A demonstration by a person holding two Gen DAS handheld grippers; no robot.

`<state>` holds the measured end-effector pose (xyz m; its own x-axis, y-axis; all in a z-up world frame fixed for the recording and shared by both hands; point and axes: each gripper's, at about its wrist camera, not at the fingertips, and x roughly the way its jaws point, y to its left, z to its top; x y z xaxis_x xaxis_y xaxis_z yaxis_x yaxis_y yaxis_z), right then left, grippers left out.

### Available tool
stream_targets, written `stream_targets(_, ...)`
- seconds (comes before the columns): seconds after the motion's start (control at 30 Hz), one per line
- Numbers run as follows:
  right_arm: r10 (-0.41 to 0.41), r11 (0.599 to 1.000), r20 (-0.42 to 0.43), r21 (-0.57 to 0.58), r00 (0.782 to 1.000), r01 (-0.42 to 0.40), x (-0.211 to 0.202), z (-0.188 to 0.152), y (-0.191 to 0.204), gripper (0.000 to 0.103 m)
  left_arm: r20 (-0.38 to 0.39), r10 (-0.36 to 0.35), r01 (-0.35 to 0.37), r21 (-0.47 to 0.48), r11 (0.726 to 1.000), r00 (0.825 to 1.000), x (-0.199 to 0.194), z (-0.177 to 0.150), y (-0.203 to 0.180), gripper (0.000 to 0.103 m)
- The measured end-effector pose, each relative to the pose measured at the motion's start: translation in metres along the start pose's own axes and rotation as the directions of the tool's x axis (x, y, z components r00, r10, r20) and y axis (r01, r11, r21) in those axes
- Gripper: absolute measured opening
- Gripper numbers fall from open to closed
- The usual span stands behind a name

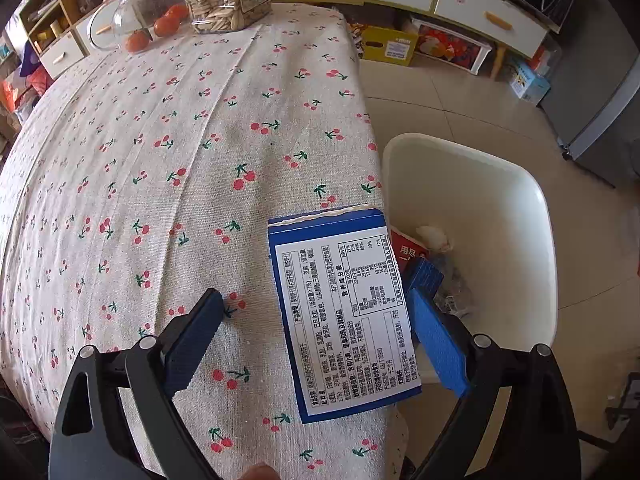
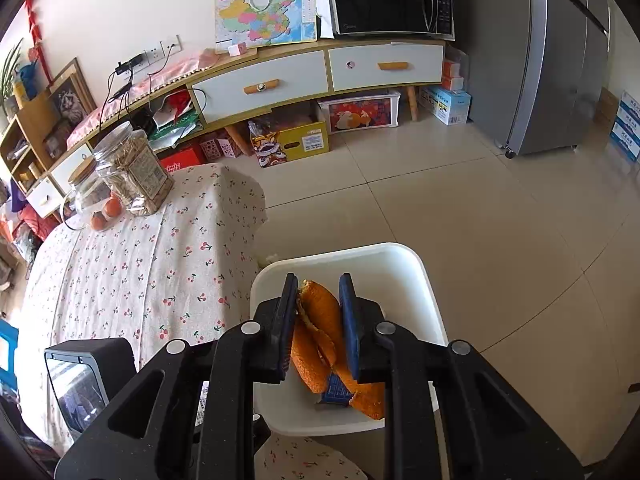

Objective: Collect trash
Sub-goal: 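Drop the orange peel into the white bin with the right gripper while the left lifts the box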

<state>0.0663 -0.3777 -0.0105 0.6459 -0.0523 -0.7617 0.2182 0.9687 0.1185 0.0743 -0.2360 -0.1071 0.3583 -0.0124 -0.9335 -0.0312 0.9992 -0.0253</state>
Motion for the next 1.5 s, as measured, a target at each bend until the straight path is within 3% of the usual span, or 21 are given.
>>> stream_targets(0.07, 0.004, 1.0, -0.001, -0.001, 1.0, -0.004, 0.0, 0.0, 0.001, 0.02, 0.013, 0.004, -0.004, 0.047, 0.999, 1.0, -0.003, -0.002, -0.004, 0.071)
stream_targets(0.13, 0.007, 1.0, -0.004, -0.005, 1.0, -0.008, 0.0, 0.0, 0.003, 0.02, -0.005, -0.036, 0.036, 0.077, 0.996, 0.999, -0.003, -0.002, -0.005, 0.057)
stream_targets(0.3, 0.014, 1.0, -0.002, -0.027, 1.0, -0.014, -0.002, 0.0, 0.01, 0.02, 0.004, -0.084, 0.084, 0.072, 0.994, 0.996, -0.009, 0.003, 0.013, 0.057)
stream_targets(0.43, 0.028, 0.998, 0.001, -0.052, 1.0, -0.028, -0.003, -0.001, 0.02, 0.02, 0.054, -0.075, 0.074, 0.026, 0.997, 0.996, -0.018, 0.012, 0.044, 0.057)
stream_targets(0.6, 0.054, 0.994, 0.012, -0.095, 0.998, -0.052, -0.007, -0.003, 0.042, 0.02, 0.125, -0.02, 0.027, -0.053, 0.998, 0.992, -0.03, 0.028, 0.091, 0.057)
stream_targets(0.7, 0.07, 0.99, 0.03, -0.127, 0.997, -0.066, -0.011, -0.004, 0.059, 0.02, 0.19, 0.036, -0.017, -0.099, 0.995, 0.981, -0.041, 0.034, 0.118, 0.057)
stream_targets(0.87, 0.079, 0.986, 0.114, -0.155, 0.99, -0.061, -0.023, -0.003, 0.08, 0.02, 0.324, 0.108, -0.061, -0.151, 0.987, 0.94, -0.068, 0.039, 0.15, 0.057)
stream_targets(1.1, 0.047, 0.988, 0.296, -0.154, 0.954, -0.001, -0.046, 0.002, 0.091, 0.02, 0.525, 0.132, -0.054, -0.161, 0.985, 0.841, -0.117, 0.042, 0.163, 0.057)
stream_targets(1.27, 0.013, 0.993, 0.356, -0.112, 0.934, 0.029, -0.054, 0.006, 0.085, 0.02, 0.604, 0.118, -0.048, -0.13, 0.99, 0.788, -0.138, 0.043, 0.156, 0.057)
stream_targets(1.33, 0.001, 0.994, 0.364, -0.099, 0.931, 0.037, -0.054, 0.007, 0.083, 0.021, 0.627, 0.103, -0.041, -0.112, 0.993, 0.772, -0.145, 0.042, 0.151, 0.057)
stream_targets(1.5, -0.038, 0.995, 0.38, -0.073, 0.924, 0.07, -0.054, 0.008, 0.074, 0.021, 0.655, 0.062, -0.015, -0.077, 0.997, 0.753, -0.155, 0.043, 0.138, 0.057)
